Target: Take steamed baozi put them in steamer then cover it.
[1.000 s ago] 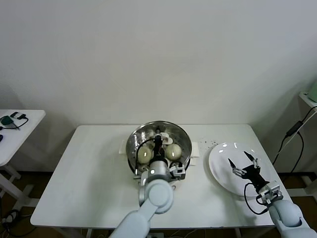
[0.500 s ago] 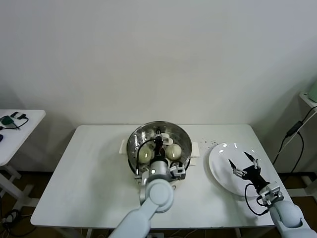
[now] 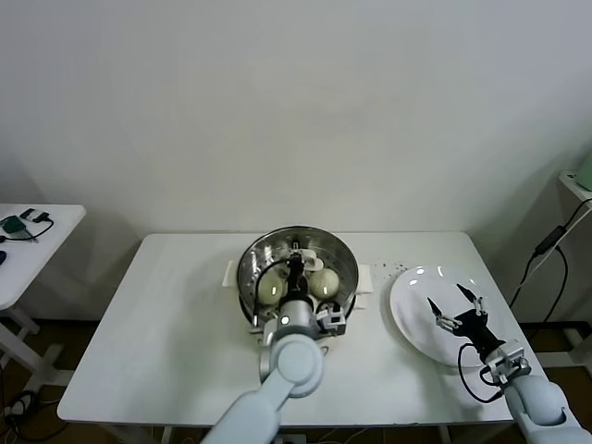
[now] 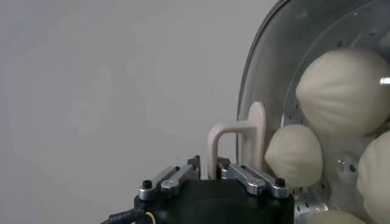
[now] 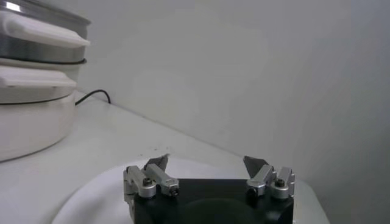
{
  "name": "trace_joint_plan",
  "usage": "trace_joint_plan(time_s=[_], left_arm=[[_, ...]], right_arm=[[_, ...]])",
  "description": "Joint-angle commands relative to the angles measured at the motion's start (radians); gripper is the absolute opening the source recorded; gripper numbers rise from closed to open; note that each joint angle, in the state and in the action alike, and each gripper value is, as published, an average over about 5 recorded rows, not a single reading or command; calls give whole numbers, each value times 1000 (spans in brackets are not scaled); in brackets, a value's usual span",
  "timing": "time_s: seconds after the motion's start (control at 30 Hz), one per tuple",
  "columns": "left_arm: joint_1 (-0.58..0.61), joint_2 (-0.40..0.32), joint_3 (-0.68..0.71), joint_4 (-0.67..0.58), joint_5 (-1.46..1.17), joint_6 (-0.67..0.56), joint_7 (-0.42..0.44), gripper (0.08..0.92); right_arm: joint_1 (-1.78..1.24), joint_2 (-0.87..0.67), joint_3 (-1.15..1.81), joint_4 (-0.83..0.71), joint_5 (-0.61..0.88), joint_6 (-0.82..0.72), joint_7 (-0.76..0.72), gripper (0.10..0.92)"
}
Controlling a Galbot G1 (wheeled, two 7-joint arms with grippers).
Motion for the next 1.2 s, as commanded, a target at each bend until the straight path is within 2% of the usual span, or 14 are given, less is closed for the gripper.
trace_joint_plan(time_s=[0.03, 0.4, 0.67, 0.77, 0.93, 1.1, 1.2], left_arm=[[12, 54, 4, -87, -33, 48, 11, 262], [114, 161, -12, -281, -112, 50, 24, 583], [189, 285, -56, -455, -290, 49, 3, 791], [244, 326, -93, -487, -378, 10, -75, 818], [344, 360, -205, -493, -616, -91, -279, 822], [466, 347, -403, -494, -953, -310, -510, 823], [538, 318, -544, -488, -1099, -439, -580, 823]], right_arm=[[-2, -2, 3, 10, -2, -27, 0, 823], [-3, -6, 11, 28, -56, -82, 23, 823], [-5, -5, 20, 46, -77, -112, 44, 823], [-4, -4, 23, 57, -63, -125, 47, 823], [-8, -1, 26, 76, -36, -134, 52, 823], [-25, 8, 31, 101, -29, -125, 56, 823], [-38, 17, 34, 116, -26, -120, 57, 823]])
